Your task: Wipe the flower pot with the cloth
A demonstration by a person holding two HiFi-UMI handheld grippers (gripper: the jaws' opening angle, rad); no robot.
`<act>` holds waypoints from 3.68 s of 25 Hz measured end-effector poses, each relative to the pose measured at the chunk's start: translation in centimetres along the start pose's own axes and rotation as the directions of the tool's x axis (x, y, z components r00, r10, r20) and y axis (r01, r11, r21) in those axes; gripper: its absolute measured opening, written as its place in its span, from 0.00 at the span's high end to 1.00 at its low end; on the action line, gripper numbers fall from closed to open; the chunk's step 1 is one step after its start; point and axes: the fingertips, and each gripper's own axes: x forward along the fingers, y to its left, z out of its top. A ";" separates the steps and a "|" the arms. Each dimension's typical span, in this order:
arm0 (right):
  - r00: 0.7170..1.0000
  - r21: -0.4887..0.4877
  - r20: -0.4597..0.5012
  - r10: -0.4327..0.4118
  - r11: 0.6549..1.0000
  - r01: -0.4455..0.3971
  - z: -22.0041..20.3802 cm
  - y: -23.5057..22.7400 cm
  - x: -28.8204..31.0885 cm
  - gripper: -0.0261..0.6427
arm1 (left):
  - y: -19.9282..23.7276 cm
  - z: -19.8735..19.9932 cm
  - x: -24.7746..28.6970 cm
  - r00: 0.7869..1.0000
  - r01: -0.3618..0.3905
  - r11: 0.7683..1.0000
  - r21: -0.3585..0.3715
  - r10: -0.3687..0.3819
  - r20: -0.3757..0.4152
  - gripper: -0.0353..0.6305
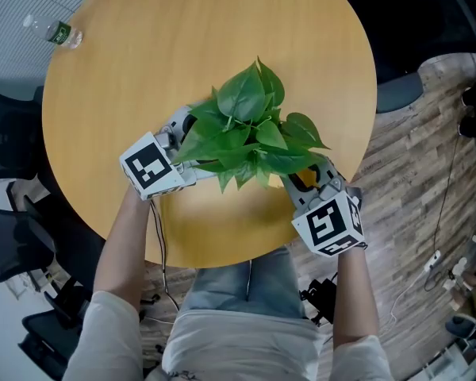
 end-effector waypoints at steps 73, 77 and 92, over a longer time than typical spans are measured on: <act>0.999 0.005 0.036 0.001 1.000 -0.001 0.2 2.0 -0.2 0.89 | -0.5 0.2 2.3 0.837 -0.536 0.823 -0.188 0.548 0.012 0.28; 0.999 0.041 0.043 -0.013 0.999 0.011 0.1 1.9 -0.4 0.89 | -0.7 0.1 2.0 0.842 -0.530 0.831 -0.171 0.539 0.009 0.28; 0.989 0.272 0.106 -0.104 0.960 0.072 -0.3 1.8 -6.0 0.89 | -4.9 -0.2 -1.1 0.856 -0.513 0.831 -0.213 0.514 -0.057 0.35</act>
